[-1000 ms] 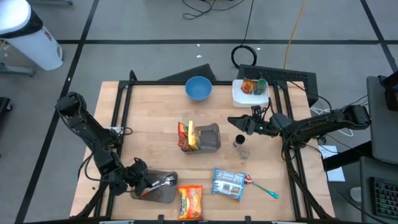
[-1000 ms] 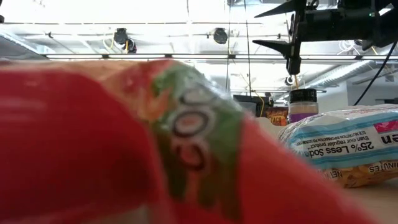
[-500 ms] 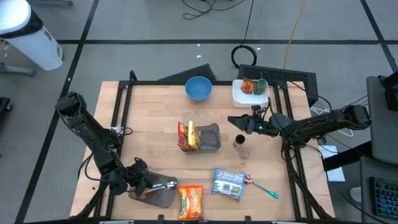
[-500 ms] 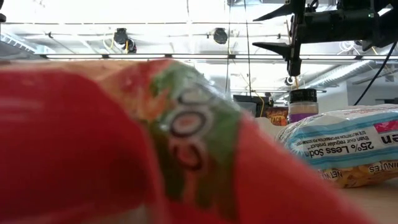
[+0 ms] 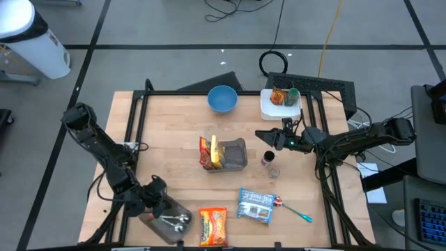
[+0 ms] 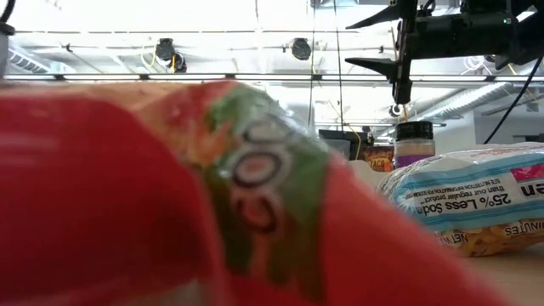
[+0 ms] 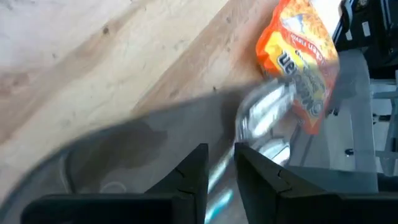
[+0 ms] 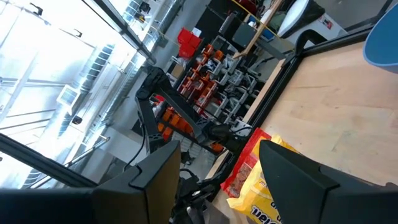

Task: Pick & Place Food Item
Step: Adjust the bottom black bin

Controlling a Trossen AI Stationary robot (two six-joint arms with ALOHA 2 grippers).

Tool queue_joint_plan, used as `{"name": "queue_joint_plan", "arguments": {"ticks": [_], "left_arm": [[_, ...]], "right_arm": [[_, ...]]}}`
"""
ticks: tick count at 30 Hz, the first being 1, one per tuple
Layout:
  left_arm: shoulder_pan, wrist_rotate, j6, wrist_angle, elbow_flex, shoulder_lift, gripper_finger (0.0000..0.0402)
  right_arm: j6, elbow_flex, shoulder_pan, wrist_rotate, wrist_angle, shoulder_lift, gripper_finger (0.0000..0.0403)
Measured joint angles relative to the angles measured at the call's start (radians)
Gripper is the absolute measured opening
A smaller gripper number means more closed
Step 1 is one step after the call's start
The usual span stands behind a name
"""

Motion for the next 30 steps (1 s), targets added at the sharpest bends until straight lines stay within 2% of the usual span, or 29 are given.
{"name": "queue_joint_plan", "arguments": {"ticks": [5, 11, 18, 22, 26, 30], "left_arm": [[0.049, -0.008, 0.022, 0.011, 0.000, -0.001, 0.0098], [0.112, -0.007, 0.133, 0.067, -0.004, -0.031, 0.0099], [0.195, -0.012, 0.317, 0.085, -0.003, -0.214, 0.0099], [0.237, -0.013, 0.404, 0.042, -0.001, -0.349, 0.0099], [0.273, -0.001, 0.460, -0.068, 0.024, -0.457, 0.0097], [0.302, 0.033, 0.533, -0.383, 0.197, -0.481, 0.0097]], "right_arm": [[0.000, 0.000, 0.000, 0.000, 0.000, 0.000, 0.0212], [0.000, 0.000, 0.001, -0.001, 0.000, 0.000, 0.0212], [0.000, 0.000, 0.001, -0.001, 0.000, 0.000, 0.0212], [0.000, 0.000, 0.001, -0.001, -0.001, 0.000, 0.0212], [0.000, 0.000, 0.001, -0.001, -0.007, 0.000, 0.0212], [0.000, 0.000, 0.002, -0.003, -0.008, 0.000, 0.0212]]}}
